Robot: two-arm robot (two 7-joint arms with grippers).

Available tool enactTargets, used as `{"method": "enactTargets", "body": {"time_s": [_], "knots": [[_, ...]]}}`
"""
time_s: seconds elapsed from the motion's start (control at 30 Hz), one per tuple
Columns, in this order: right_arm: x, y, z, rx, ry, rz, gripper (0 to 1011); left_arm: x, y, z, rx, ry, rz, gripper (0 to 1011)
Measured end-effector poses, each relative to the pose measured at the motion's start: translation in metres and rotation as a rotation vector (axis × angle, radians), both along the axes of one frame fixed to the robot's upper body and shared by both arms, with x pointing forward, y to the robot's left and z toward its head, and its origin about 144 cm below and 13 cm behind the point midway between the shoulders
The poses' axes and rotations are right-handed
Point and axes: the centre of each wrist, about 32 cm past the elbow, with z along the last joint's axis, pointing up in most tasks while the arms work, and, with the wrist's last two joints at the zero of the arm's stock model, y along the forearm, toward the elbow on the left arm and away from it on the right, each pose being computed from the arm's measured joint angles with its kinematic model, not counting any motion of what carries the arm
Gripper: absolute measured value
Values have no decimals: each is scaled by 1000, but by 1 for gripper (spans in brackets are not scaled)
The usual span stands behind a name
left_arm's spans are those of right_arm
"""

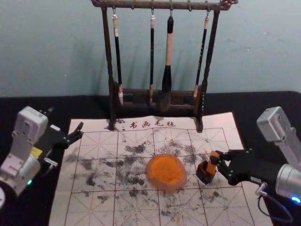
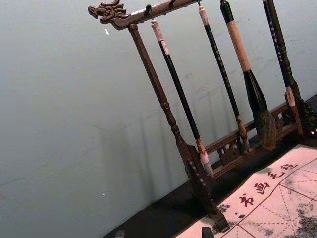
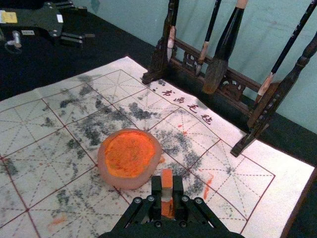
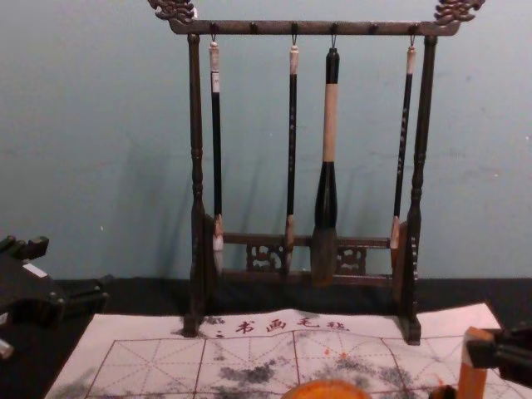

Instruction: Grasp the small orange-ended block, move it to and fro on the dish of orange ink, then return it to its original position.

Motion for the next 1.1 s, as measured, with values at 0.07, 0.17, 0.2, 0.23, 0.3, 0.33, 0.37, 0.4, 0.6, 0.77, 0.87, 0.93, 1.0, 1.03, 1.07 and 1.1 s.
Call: {"method": "enactTargets", "body": {"time_s": [0.07, 0.17, 0.2, 0.23, 0.3, 0.33, 0.37, 0.4, 0.6, 0.77, 0.87, 0.93, 1.0, 1.03, 1.07, 1.1], "knots": [[2, 1, -1, -2, -1, 1, 83, 0, 0, 0, 0, 0, 0, 1001], [7, 2, -4, -8, 3, 3, 83, 0, 0, 0, 0, 0, 0, 1001], [7, 2, -4, -8, 3, 3, 83, 0, 0, 0, 0, 0, 0, 1001], [10, 3, -5, -9, 6, 4, 83, 0, 0, 0, 0, 0, 0, 1001], [12, 4, -6, -11, 10, 5, 83, 0, 0, 0, 0, 0, 0, 1002], [14, 4, -7, -13, 13, 5, 83, 0, 0, 0, 0, 0, 0, 1001], [15, 4, -7, -14, 15, 6, 82, 0, 0, 0, 0, 0, 0, 1001], [15, 5, -8, -14, 18, 6, 82, 0, 0, 0, 0, 0, 0, 1001], [22, 8, -13, -30, 31, 13, 83, 0, 0, 0, 0, 0, 0, 1001], [25, 10, -15, -42, 35, 16, 83, 0, 0, 0, 0, 0, 0, 1001], [27, 11, -17, -50, 38, 18, 83, 0, 0, 0, 0, 0, 0, 1001], [28, 11, -18, -57, 40, 18, 83, 0, 0, 0, 0, 0, 0, 1001], [29, 12, -20, -62, 41, 18, 83, 0, 0, 0, 0, 0, 0, 1002], [29, 12, -20, -62, 41, 18, 83, 0, 0, 0, 0, 0, 0, 1001], [29, 12, -20, -65, 42, 18, 83, 0, 0, 0, 0, 0, 0, 1001], [29, 12, -20, -65, 42, 18, 83, 0, 0, 0, 0, 0, 0, 1001]]}}
